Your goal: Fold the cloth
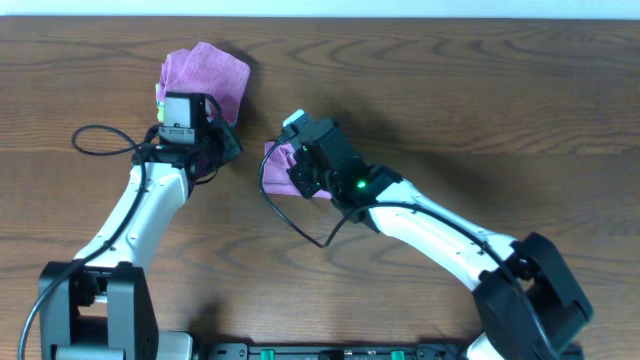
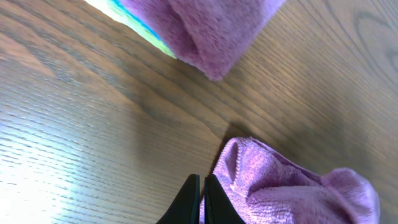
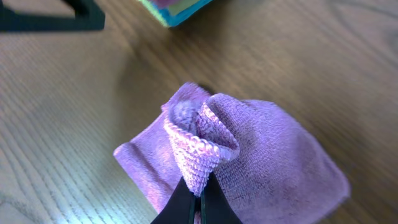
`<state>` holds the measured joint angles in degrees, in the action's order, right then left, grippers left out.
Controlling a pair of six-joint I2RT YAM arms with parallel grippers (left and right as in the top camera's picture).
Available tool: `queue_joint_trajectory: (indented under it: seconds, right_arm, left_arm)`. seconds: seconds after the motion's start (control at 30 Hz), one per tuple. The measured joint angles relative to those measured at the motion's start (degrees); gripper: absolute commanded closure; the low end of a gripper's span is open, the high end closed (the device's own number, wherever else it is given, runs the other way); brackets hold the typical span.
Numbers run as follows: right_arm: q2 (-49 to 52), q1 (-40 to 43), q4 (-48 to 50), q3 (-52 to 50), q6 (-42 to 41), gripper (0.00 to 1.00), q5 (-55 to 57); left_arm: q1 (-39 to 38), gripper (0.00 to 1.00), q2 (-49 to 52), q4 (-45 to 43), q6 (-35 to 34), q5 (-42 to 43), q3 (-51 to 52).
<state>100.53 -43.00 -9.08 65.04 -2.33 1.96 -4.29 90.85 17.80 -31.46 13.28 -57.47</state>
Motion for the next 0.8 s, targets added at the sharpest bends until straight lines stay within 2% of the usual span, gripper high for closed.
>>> queue_joint_trajectory:
  seconds: [0.73,0.8]
  right_arm:
    - [9.38,-2.89,5.97,1.64,0.02,0.99,0.0]
    - [9.62,-2.89,6.14,1.64,0.02,0.97,0.0]
  left_arm:
    - [0.87,0.94,-1.77,0.2,0.26,0.02,0.0]
    - [0.87,0.94,-1.77,0.17,0.26,0.02,0.0]
